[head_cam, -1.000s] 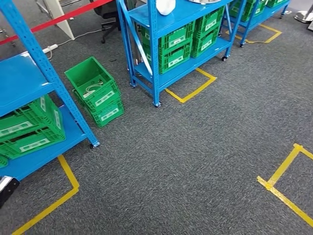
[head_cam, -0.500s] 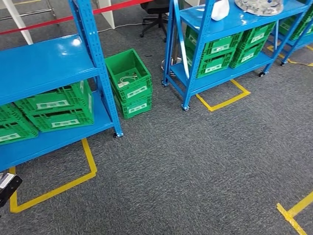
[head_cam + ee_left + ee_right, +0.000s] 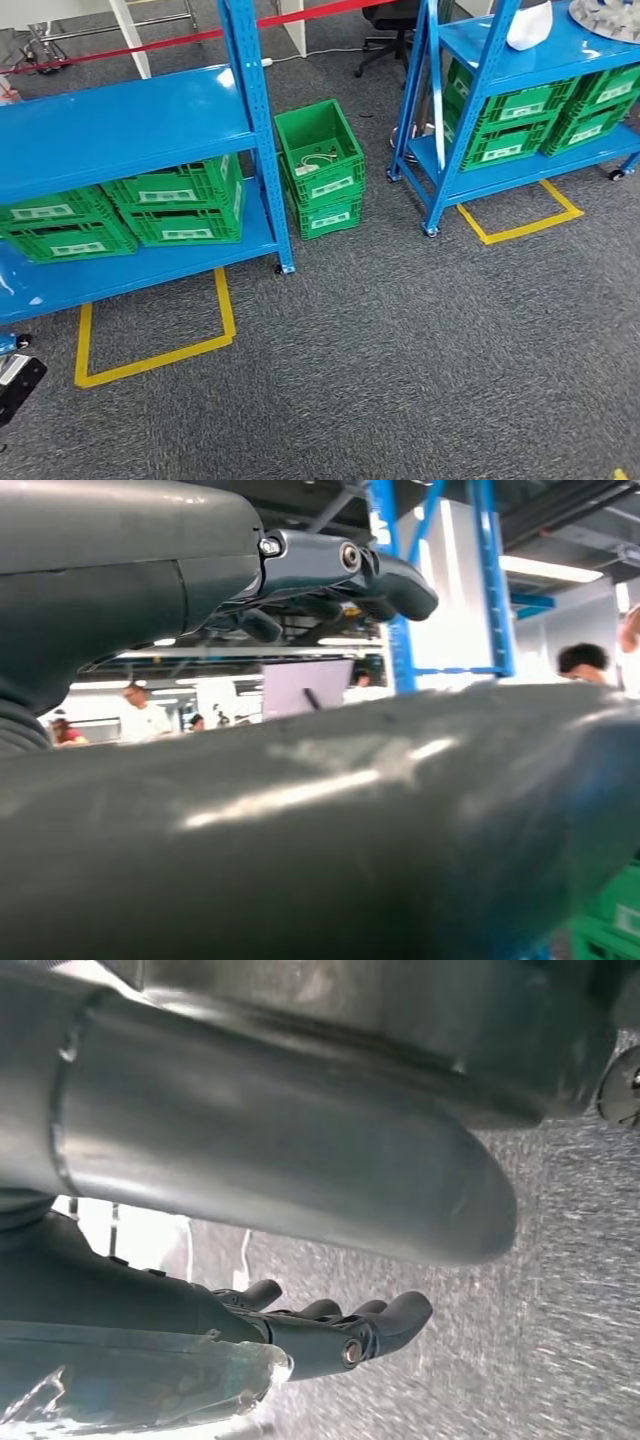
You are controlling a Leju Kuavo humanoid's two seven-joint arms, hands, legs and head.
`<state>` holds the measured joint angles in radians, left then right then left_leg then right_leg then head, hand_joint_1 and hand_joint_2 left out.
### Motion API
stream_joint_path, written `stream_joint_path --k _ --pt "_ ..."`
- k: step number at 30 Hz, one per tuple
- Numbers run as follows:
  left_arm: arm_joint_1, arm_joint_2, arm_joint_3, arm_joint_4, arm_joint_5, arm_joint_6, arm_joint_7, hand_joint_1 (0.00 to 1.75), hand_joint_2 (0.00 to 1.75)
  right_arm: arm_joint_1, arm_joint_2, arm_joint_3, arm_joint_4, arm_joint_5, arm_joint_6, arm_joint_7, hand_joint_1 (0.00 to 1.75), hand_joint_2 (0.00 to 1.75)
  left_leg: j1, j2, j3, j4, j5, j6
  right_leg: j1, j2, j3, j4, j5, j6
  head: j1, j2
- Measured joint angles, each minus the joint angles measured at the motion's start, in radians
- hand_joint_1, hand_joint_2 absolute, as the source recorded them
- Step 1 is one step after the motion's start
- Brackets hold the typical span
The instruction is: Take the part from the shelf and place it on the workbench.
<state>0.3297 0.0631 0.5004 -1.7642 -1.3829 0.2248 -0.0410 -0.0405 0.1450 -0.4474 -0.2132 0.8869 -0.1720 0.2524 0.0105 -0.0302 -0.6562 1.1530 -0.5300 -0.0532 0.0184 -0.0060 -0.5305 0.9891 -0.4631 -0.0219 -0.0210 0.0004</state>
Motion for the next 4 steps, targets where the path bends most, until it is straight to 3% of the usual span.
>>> stream_joint_path --k 2,4 --pt "0.004 -0.003 -0.006 -0.010 0.000 -0.006 0.001 0.00 0.00 0.004 0.000 -0.002 0.000 0.000 0.000 -0.001 0.00 0.00 0.003 0.015 -0.041 0.091 -0.032 -0.007 0.000 -0.029 -0.003 0.000 -0.001 -0.001 0.000 0.000" --pt "0.008 -0.004 -0.009 -0.015 0.000 -0.008 0.002 0.00 0.00 0.005 0.000 -0.003 0.000 0.000 0.000 0.000 0.00 0.00 0.005 0.019 -0.040 0.095 -0.019 -0.012 -0.001 -0.048 -0.005 0.000 -0.001 0.000 0.000 0.000"
